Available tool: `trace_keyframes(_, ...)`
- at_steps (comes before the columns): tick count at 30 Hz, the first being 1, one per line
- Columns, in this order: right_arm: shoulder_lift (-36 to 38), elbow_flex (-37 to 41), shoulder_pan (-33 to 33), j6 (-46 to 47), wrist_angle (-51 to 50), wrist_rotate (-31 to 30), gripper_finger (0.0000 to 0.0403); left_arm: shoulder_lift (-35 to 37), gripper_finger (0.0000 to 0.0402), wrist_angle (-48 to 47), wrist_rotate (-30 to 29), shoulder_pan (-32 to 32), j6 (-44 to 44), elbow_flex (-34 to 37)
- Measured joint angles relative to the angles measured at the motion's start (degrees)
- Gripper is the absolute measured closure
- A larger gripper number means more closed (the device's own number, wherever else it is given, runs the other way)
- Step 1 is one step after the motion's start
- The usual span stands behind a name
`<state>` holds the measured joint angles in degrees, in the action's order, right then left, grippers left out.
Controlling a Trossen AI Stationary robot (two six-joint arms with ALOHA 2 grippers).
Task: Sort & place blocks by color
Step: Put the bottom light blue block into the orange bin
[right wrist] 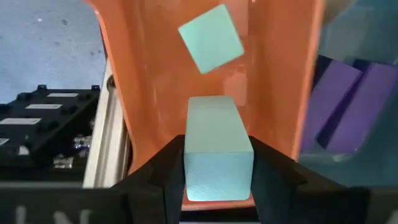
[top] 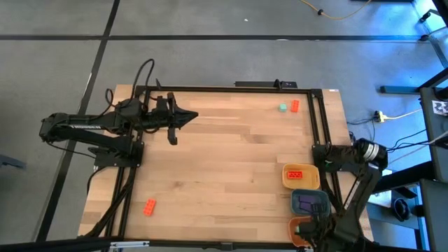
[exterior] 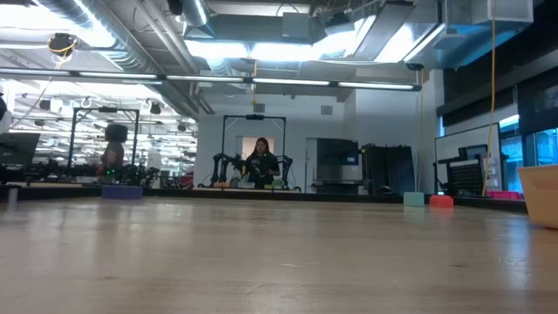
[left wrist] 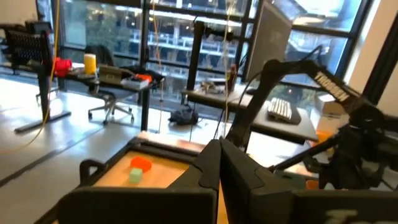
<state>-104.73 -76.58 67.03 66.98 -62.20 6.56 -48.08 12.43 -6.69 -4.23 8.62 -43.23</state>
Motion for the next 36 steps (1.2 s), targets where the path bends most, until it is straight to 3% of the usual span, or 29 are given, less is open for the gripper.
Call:
trace_keyframes(9,-3.21,0.00,0.04,0.34,1.79,0.35,0.0259,0.23,0.0402,0.09,-1.24,0.00,-0.02,0.05)
trace_keyframes(36,-3.12,2.34,0.02,3.42,3.51,2.50,0.0257,0.23,0.0402,0.07,-1.36,0.00,-0.24,0.05)
